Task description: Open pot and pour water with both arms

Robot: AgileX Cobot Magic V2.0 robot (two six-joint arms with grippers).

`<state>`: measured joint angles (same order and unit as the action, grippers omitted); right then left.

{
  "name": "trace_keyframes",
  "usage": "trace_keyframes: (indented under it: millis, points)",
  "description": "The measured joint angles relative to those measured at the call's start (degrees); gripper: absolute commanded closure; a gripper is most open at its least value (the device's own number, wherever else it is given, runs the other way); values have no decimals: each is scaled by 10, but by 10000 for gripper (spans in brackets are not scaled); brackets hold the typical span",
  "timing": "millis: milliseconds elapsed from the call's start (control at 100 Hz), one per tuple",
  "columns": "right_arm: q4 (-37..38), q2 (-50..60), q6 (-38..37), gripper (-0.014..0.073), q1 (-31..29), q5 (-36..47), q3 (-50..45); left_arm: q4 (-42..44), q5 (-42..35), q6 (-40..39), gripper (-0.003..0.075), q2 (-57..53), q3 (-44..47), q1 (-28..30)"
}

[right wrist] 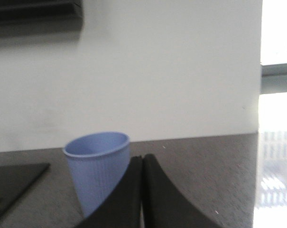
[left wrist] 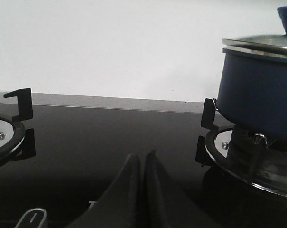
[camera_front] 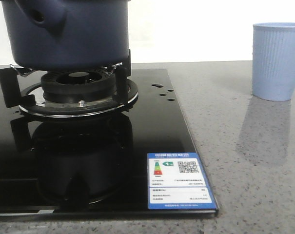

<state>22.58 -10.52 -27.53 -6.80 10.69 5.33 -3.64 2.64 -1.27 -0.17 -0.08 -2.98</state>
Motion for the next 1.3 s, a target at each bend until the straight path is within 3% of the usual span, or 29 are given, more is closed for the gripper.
trace_keyframes:
  millis: [150,270,550,1300]
  points:
    - [-167,-1,216,655,57,-90,0,0,0,0,736,0,0,0]
    - [-201,7,280,655,97,-146,0,0,0,0,736,0,0,0]
    - [-207,105,297,655,108,-193,-59,0,0,0,736,0,0,0]
    - [-207,112,295,655,108,-229,-59,0,1,0,736,0,0,0]
